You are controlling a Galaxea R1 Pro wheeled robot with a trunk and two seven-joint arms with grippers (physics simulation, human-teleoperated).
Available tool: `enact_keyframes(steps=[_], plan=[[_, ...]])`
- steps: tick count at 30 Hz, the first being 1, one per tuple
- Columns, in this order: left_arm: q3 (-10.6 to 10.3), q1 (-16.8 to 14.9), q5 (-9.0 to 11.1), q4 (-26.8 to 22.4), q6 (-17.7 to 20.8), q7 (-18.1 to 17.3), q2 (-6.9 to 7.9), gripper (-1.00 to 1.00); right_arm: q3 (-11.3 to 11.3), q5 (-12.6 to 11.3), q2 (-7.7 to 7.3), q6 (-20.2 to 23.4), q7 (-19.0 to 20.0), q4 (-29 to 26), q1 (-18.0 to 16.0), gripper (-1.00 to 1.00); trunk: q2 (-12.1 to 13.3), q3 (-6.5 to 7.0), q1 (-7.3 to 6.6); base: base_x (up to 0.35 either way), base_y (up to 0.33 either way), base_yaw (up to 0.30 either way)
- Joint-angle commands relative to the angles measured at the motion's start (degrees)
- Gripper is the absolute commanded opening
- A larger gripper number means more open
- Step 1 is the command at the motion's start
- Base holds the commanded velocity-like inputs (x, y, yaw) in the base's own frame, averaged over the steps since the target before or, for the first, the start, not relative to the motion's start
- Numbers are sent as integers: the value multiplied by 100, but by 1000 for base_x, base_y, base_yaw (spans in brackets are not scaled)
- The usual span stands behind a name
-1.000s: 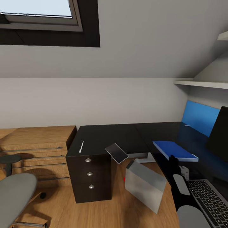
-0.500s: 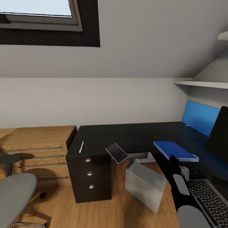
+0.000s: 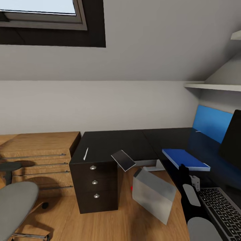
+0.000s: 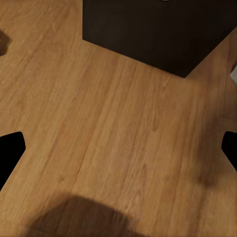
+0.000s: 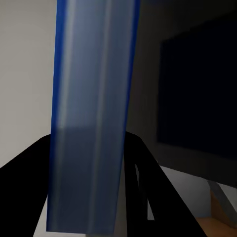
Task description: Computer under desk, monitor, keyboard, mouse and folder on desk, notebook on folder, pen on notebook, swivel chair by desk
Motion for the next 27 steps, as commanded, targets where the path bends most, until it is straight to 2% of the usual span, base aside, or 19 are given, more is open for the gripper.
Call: enact_keyframes(steps=[1, 8, 15, 27], plan=[[-48, -6, 46, -1, -33, 40, 6, 100, -7, -60, 4, -11, 6, -5, -4, -100, -3, -6, 0, 0, 0, 0], [-32, -6, 45, 4, -33, 32, 6, 100, -7, -60, 4, -11, 7, -5, -4, -100, -3, -6, 0, 10, 1, 0], [-31, -6, 41, 7, -39, 24, 7, 100, -7, -60, 5, -3, 7, -5, -4, -100, -3, -6, 0, 160, 26, 0], [-31, -6, 46, 7, -34, 26, 7, 100, -8, -77, -12, 35, 4, -21, -4, -100, -3, -6, 0, 10, 1, 0]])
